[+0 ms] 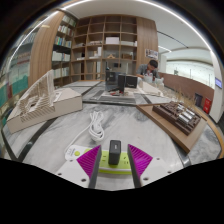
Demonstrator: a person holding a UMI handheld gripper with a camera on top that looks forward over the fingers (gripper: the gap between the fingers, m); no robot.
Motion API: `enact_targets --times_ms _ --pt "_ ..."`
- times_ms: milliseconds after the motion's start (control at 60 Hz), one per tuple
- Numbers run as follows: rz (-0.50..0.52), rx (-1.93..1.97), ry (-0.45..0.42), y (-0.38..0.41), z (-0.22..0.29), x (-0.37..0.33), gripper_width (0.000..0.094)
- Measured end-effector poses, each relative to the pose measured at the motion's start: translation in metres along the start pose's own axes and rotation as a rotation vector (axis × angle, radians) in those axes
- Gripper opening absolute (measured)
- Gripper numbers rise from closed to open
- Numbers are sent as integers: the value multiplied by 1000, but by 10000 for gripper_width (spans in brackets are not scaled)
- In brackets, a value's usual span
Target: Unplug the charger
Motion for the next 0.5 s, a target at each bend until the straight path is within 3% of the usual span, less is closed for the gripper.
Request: enact_targets --times_ms 33,83,267,433,500 --pt "8 -16 -1 1 -3 4 476" --pt "13 -66 20 3 -11 9 139" --pt "-37 -38 -48 4 -13 7 61" --pt "-42 -26 -13 4 -9 7 56" --pt "-12 -15 -133 0 28 -6 57"
Point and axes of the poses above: the point between the fingertips, and its own axes, seen from behind it with the camera up: y to the left, z up, x forward, the way the camera looks, the point moved 10 cm from there along -x, backward, against the way the camera looks, and after that the axes turned 14 degrees about -y, right-handed, at the moved point
